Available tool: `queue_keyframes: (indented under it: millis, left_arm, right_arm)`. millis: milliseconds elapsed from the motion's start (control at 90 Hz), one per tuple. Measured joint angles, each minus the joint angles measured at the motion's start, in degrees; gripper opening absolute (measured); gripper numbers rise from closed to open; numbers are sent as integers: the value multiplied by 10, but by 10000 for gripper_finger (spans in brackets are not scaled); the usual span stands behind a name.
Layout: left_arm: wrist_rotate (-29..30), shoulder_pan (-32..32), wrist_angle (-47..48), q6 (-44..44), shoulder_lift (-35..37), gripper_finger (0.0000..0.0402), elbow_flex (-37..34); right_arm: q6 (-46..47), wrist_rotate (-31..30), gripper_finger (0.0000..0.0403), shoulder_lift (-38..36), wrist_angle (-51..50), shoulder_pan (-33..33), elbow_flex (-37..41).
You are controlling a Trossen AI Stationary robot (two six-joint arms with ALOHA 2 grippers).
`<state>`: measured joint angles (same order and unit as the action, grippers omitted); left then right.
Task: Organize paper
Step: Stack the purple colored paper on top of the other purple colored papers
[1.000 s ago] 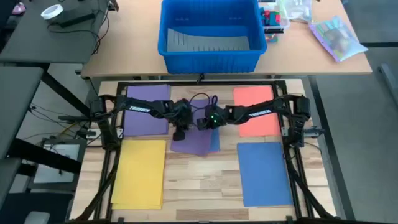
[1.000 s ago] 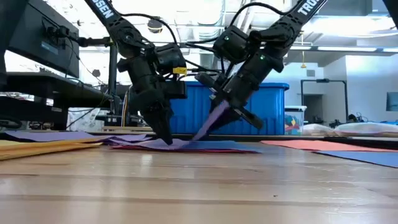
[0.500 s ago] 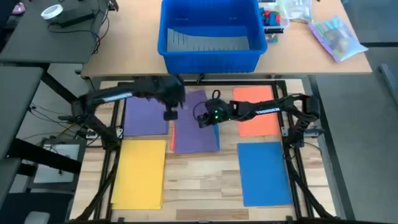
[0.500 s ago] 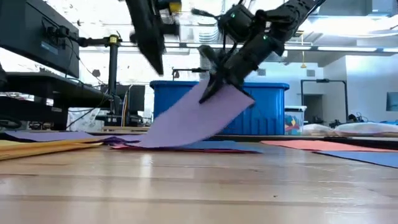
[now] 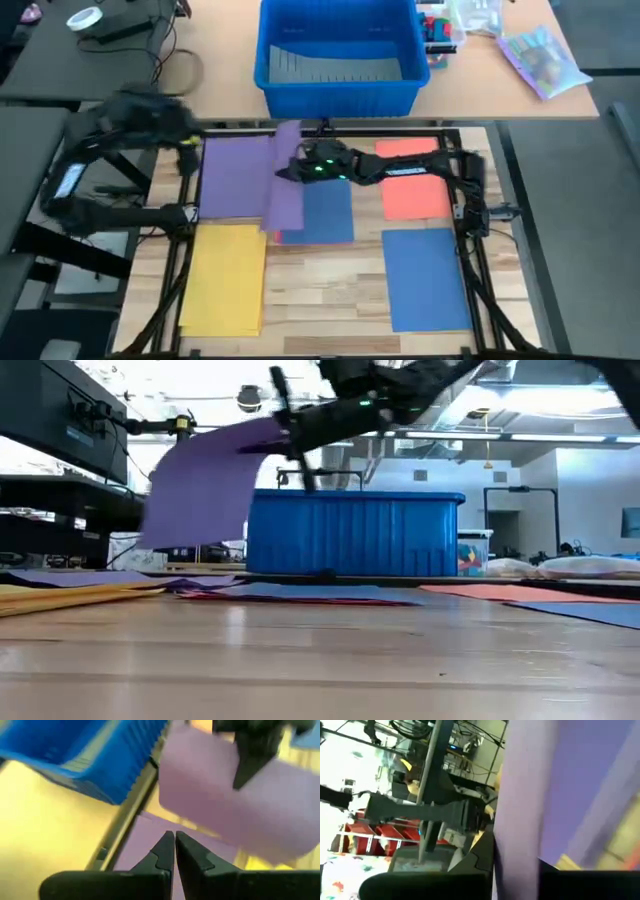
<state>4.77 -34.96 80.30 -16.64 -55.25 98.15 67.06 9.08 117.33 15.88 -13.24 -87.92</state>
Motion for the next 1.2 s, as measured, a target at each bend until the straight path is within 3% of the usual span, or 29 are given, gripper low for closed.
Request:
queue_keyframes:
  millis: [278, 511, 589, 678, 878, 978, 1200]
  left_arm:
    - [-91, -7, 21, 10, 78, 0, 0]
    - [-92, -7, 23, -15, 123, 0, -1]
    - [-91, -7, 32, -6, 134, 0, 0]
    - [-91, -7, 40, -3, 141, 0, -1]
    - [-90, -7, 74, 6, 146, 0, -1]
    - [-91, -7, 79, 9, 145, 0, -1]
    - [-90, -7, 78, 11, 145, 0, -1]
  right_arm:
    - [24, 17, 0, 214, -79, -24, -314]
    - [101, 21, 0, 362, -108, -25, -465]
    - [130, 21, 0, 377, -67, -24, -461]
    - [127, 11, 9, 385, -96, -26, -454]
    - [114, -19, 66, 388, -157, -28, -453]
    - [116, 0, 86, 387, -142, -34, -453]
    - [88, 4, 85, 374, -202, -52, -473]
